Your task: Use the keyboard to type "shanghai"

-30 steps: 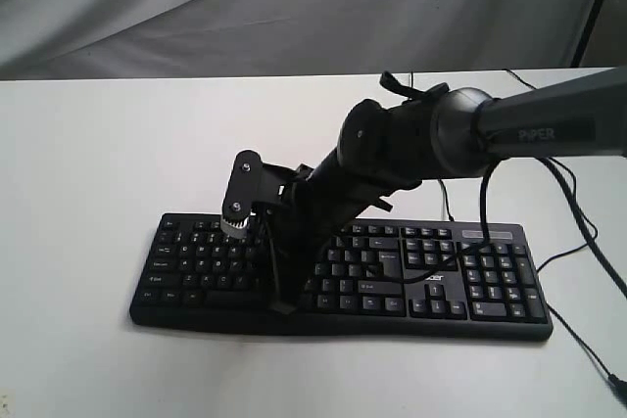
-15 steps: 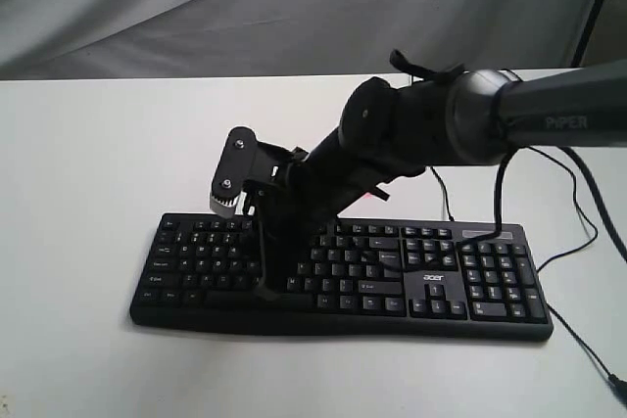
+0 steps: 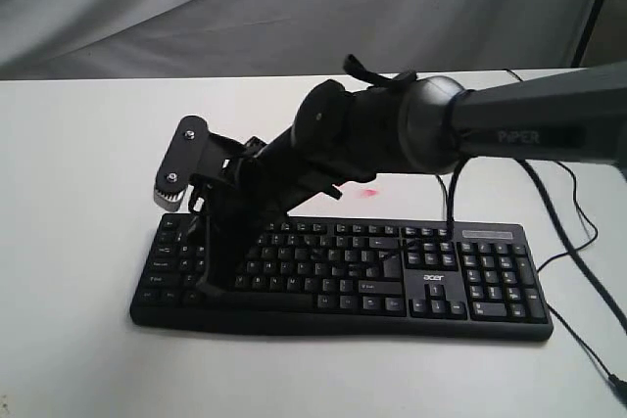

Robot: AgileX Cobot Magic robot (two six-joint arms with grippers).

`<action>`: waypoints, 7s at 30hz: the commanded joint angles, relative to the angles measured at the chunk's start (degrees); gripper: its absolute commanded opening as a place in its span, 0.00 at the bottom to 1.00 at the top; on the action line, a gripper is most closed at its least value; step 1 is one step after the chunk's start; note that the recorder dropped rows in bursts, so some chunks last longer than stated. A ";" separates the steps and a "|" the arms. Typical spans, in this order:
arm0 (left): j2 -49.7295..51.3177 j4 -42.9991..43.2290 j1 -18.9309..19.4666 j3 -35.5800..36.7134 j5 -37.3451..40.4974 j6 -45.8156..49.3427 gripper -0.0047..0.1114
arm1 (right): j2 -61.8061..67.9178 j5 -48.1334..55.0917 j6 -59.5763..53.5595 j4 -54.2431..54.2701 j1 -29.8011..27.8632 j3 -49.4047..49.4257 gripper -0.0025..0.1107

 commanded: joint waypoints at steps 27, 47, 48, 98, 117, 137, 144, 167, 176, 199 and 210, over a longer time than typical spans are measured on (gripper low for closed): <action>0.18 -0.03 -0.22 0.29 -0.36 -0.16 0.05 | 10.36 2.47 3.28 -3.45 1.49 -10.31 0.02; 0.18 -0.03 -0.22 0.29 -0.36 -0.16 0.05 | 10.36 3.52 2.39 -4.00 1.49 -10.31 0.02; 0.18 -0.03 -0.22 0.29 -0.36 -0.16 0.05 | 10.36 3.52 2.39 -4.00 1.49 -10.31 0.02; 0.18 -0.03 -0.22 0.29 -0.36 -0.16 0.05 | 3.91 11.33 3.42 -7.39 -1.54 -10.20 0.02; 0.18 -0.03 -0.22 0.29 -0.36 -0.16 0.05 | -1.77 16.82 -10.21 2.04 -12.23 1.76 0.02; 0.18 -0.03 -0.22 0.29 -0.36 -0.16 0.05 | 0.65 16.01 -10.27 0.74 -14.66 2.34 0.02; 0.18 -0.03 -0.22 0.29 -0.36 -0.16 0.05 | 0.74 16.41 -8.55 -3.07 -14.66 2.34 0.02; 0.18 -0.03 -0.22 0.29 -0.36 -0.16 0.05 | 2.00 18.14 -9.84 -3.22 -14.66 2.34 0.02; 0.18 -0.03 -0.22 0.29 -0.36 -0.16 0.05 | 2.15 18.14 -10.11 -3.21 -14.66 2.34 0.02; 0.18 -0.03 -0.22 0.29 -0.36 -0.16 0.05 | 0.80 18.45 -9.79 -4.26 -14.55 2.34 0.02; 0.18 -0.03 -0.22 0.29 -0.36 -0.16 0.05 | -11.59 12.23 -5.52 4.03 -14.55 2.34 0.02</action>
